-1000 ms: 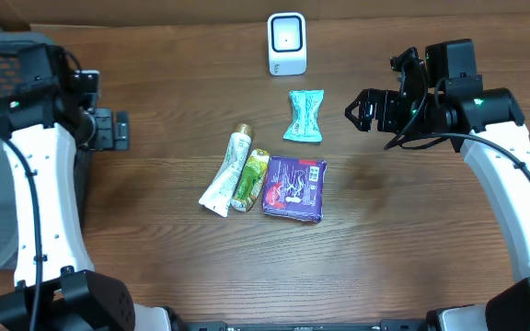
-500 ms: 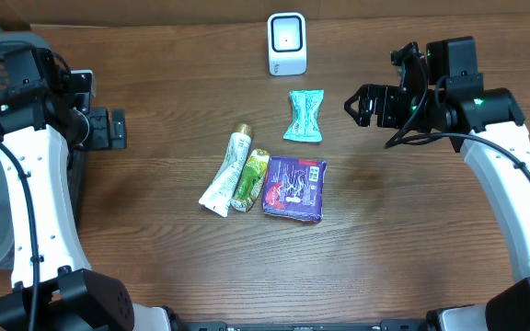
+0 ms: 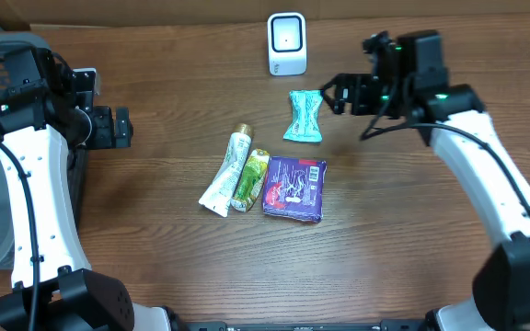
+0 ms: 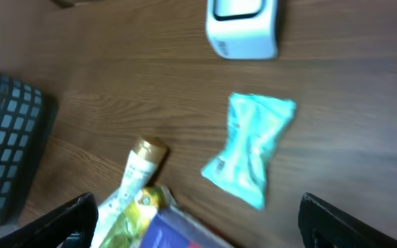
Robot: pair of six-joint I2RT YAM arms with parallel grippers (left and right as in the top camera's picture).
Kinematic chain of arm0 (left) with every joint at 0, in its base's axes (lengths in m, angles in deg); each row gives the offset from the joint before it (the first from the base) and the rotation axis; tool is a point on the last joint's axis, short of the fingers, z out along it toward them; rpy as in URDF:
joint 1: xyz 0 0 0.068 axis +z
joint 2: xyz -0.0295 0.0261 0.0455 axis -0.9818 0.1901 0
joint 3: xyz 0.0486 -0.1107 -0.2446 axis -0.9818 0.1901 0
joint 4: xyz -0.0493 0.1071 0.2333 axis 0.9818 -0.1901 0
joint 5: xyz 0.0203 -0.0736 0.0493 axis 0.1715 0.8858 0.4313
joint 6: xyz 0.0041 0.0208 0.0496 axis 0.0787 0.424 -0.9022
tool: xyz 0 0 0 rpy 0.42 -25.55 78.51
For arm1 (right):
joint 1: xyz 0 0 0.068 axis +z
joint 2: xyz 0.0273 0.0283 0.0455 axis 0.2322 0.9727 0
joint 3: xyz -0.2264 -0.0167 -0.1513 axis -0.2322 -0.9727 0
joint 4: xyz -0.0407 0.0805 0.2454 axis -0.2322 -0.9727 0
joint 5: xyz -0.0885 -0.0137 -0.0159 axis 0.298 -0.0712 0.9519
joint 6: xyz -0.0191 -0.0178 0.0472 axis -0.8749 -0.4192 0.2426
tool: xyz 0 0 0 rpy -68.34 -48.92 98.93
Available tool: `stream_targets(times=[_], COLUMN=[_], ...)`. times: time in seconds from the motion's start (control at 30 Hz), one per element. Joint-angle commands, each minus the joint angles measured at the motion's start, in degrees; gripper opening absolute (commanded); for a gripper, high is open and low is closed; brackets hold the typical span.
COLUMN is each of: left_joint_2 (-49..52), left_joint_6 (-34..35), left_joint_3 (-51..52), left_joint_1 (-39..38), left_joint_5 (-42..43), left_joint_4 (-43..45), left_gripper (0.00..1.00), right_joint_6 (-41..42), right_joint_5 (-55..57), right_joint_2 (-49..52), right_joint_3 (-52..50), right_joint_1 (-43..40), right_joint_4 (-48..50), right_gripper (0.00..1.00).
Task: Scan the item barcode
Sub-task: 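Reach the right gripper to the mint-green wrapper and grasp it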
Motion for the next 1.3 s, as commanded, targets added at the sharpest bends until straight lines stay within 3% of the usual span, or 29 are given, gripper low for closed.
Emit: stream_targets(times=[0.0, 0.33, 0.77, 1.07, 1.27], left_joint_2=[-0.6, -0.6, -0.6, -0.6, -0.6], left_joint_6=[-1.5, -1.5, -1.5, -1.5, -1.5], left_joint_3=[0.3, 0.3, 0.3, 0.3, 0.3], left_joint_1=[0.2, 0.2, 0.2, 0.2, 0.2], left_joint_5=[1.2, 1.2, 1.2, 1.2, 1.2], left_joint_4=[0.1, 0.2, 0.1, 0.2, 0.2], left_gripper=[1.00, 1.00, 1.00, 1.00, 1.00], right_joint_6=[1.4, 1.7, 11.6, 12.9, 13.1], right_joint_5=[1.3, 3.1, 4.9, 12.6, 11.2], right_joint_2=[3.5, 14.9, 27.6, 31.3, 32.5], right_joint_3=[-0.3, -0.3, -0.3, -0.3, -0.3], right_joint_1=[2.3, 2.8, 2.8, 2.8, 3.4], right_joint_4=[3.3, 14.0, 29.4, 32.6, 32.7], right_gripper=[0.93, 0.91, 0.87, 0.87, 0.74])
